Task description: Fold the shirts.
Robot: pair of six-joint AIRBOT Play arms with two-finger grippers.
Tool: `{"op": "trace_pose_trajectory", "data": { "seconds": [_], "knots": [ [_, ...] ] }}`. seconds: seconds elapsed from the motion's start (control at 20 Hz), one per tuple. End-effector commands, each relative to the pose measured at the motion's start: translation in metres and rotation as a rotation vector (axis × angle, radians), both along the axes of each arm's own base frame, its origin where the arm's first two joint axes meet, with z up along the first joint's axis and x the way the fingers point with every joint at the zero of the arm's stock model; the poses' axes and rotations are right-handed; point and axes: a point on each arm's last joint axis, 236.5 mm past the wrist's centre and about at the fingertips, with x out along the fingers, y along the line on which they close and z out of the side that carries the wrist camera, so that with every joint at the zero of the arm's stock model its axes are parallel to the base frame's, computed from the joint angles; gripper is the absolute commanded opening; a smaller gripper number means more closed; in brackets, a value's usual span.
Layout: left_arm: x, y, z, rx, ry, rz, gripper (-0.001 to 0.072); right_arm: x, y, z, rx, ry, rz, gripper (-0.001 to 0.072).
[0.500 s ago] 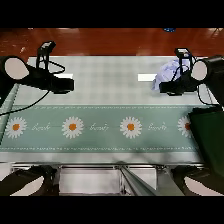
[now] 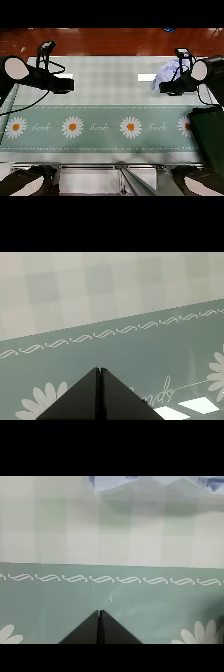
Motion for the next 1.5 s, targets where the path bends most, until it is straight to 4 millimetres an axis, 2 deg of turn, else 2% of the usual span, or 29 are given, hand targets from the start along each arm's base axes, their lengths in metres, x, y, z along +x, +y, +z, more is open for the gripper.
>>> {"op": "trace_pose_trajectory", "data": {
  "seconds": [0.0, 0.3, 0.45, 0.5, 0.6, 0.65, 0.7, 0.75, 0.8, 0.85, 0.95, 1.05, 1.15, 1.3, 1.45],
  "knots": [
    [0.000, 0.000, 0.000, 0.001, 0.000, 0.000, 0.0020, 0.000, 0.000, 0.000, 0.000, 0.000, 0.000, 0.0021],
    [0.000, 0.000, 0.000, 0.001, 0.000, 0.000, 0.0020, 0.003, 0.001, 0.001, 0.004, -0.015, 0.001, 0.0021],
    [0.002, -0.001, 0.001, -0.009, -0.005, 0.006, 0.0020, 0.030, 0.004, 0.013, 0.011, -0.139, 0.014, 0.0021],
    [0.011, -0.002, 0.005, -0.017, -0.044, 0.015, 0.0020, 0.045, -0.004, 0.021, -0.030, -0.208, 0.026, 0.0039],
    [0.043, 0.000, 0.017, -0.023, -0.181, 0.045, 0.0048, 0.073, -0.033, 0.043, -0.160, -0.354, 0.003, 0.0425],
    [0.060, 0.004, 0.023, -0.014, -0.253, 0.062, 0.0204, 0.086, -0.049, 0.058, -0.224, -0.432, -0.024, 0.0416],
    [0.079, 0.011, 0.028, 0.002, -0.329, 0.083, 0.0493, 0.098, -0.069, 0.071, -0.272, -0.503, -0.069, 0.0416],
    [0.094, 0.018, 0.032, -0.001, -0.377, 0.116, 0.0509, 0.107, -0.088, 0.076, -0.282, -0.546, -0.129, 0.0416],
    [0.105, 0.026, 0.034, -0.004, -0.408, 0.143, 0.0509, 0.116, -0.105, 0.070, -0.254, -0.562, -0.186, 0.0415],
    [0.114, 0.036, 0.034, -0.005, -0.429, 0.169, 0.0509, 0.121, -0.121, 0.054, -0.224, -0.534, -0.239, 0.0415],
    [0.123, 0.054, 0.030, -0.007, -0.431, 0.225, 0.0508, 0.129, -0.146, 0.006, -0.141, -0.423, -0.333, 0.0415],
    [0.126, 0.069, 0.023, -0.018, -0.408, 0.281, 0.0508, 0.141, -0.143, -0.041, -0.007, -0.320, -0.359, 0.0415],
    [0.127, 0.073, 0.020, -0.014, -0.401, 0.290, 0.0508, 0.157, -0.130, -0.077, 0.083, -0.251, -0.346, 0.0415],
    [0.127, 0.073, 0.016, -0.011, -0.390, 0.289, 0.0508, 0.162, -0.127, -0.120, 0.096, -0.126, -0.357, 0.0415],
    [0.121, 0.073, 0.010, -0.005, -0.354, 0.284, 0.0508, 0.151, -0.125, -0.147, 0.088, -0.005, -0.361, 0.0391]
  ]
}}
